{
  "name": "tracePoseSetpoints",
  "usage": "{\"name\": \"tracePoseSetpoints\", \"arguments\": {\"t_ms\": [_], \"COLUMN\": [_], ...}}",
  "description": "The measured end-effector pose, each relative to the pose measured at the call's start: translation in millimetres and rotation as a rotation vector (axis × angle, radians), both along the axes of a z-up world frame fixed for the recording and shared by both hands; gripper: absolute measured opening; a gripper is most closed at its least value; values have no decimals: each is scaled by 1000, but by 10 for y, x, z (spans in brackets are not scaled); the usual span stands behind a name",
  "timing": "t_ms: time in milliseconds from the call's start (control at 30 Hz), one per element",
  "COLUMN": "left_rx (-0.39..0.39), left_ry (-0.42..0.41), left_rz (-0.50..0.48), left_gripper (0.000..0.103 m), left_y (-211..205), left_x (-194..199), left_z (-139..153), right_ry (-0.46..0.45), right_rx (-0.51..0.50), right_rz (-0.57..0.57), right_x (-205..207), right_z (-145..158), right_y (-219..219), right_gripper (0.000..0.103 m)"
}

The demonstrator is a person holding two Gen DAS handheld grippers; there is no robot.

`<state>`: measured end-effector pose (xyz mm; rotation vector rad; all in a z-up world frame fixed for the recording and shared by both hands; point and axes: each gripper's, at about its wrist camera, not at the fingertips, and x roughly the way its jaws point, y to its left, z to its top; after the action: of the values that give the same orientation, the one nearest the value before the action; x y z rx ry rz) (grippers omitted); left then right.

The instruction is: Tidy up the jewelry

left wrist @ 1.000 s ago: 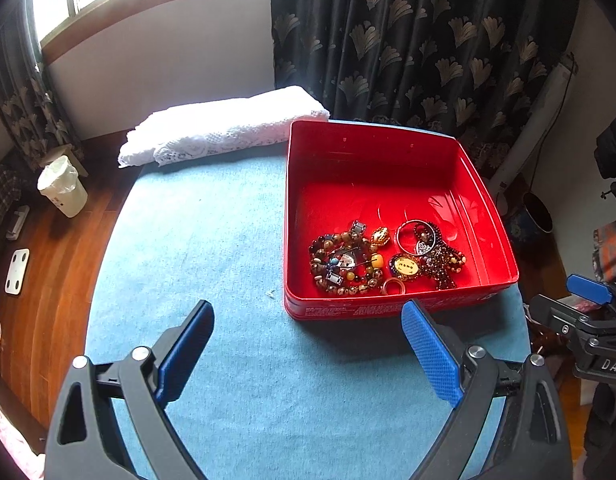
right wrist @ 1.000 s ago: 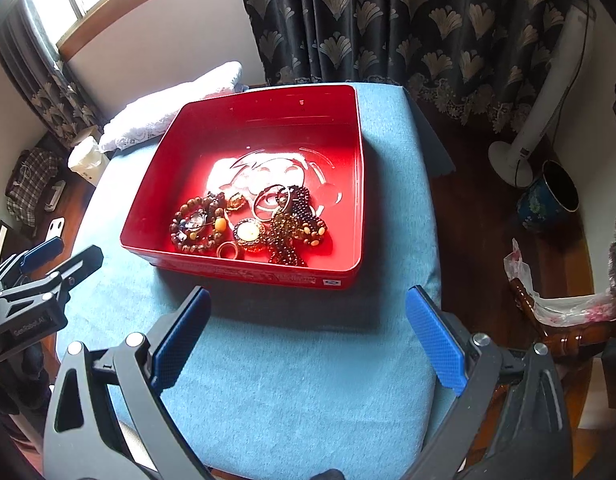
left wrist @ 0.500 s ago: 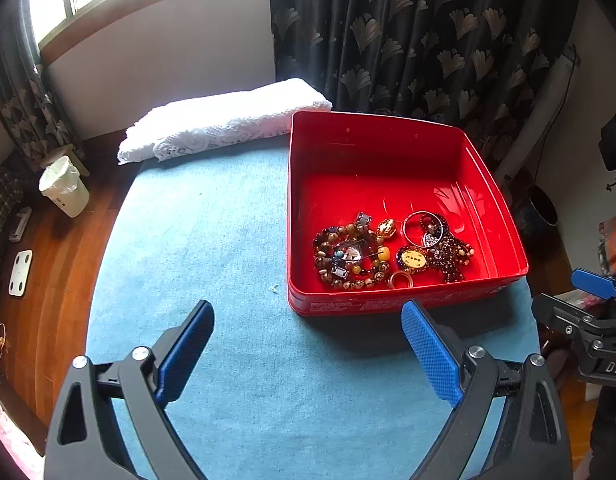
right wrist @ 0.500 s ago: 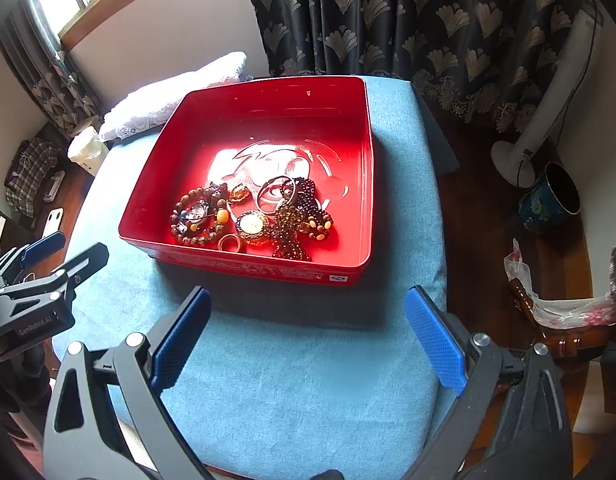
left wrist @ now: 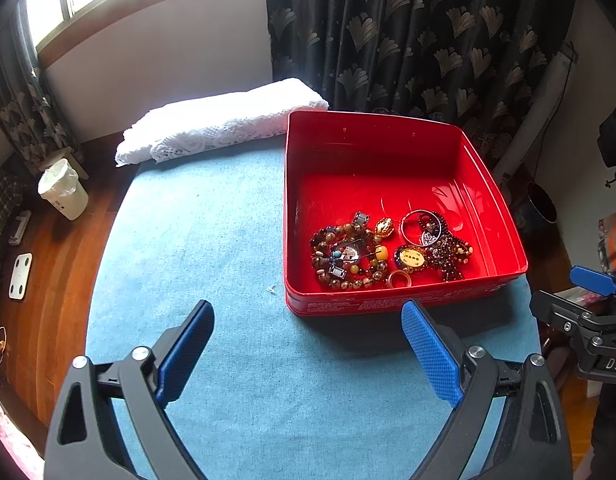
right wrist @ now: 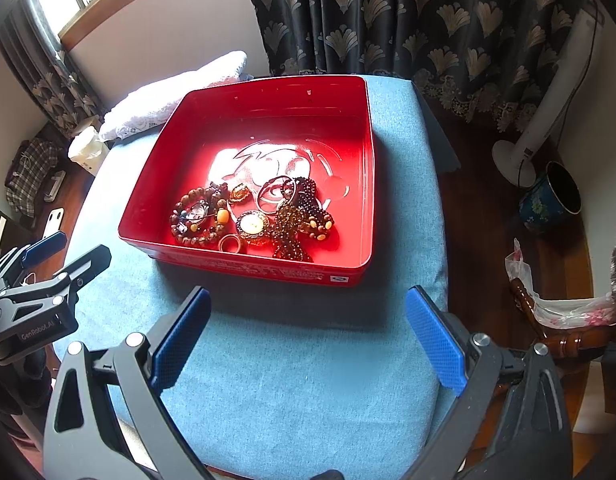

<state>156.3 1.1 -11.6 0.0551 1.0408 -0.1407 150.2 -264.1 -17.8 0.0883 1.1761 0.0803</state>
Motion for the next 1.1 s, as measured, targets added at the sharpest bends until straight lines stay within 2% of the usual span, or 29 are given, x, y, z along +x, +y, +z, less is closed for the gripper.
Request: {"name": "tracePoseSetpoints", "arguments": {"t_ms": [1100], "left_rx": [0], "left_ry": [-4], "left_rz": [6], "left_gripper": [93], "left_y": [-2], "left_x": [-6], "left_z": [3], "right_ry": [-2], "right_rx": [3], "right_rz": [4], "right_x": [3], "right_z": [-3], "right_y": [34], "right_gripper": [95]}}
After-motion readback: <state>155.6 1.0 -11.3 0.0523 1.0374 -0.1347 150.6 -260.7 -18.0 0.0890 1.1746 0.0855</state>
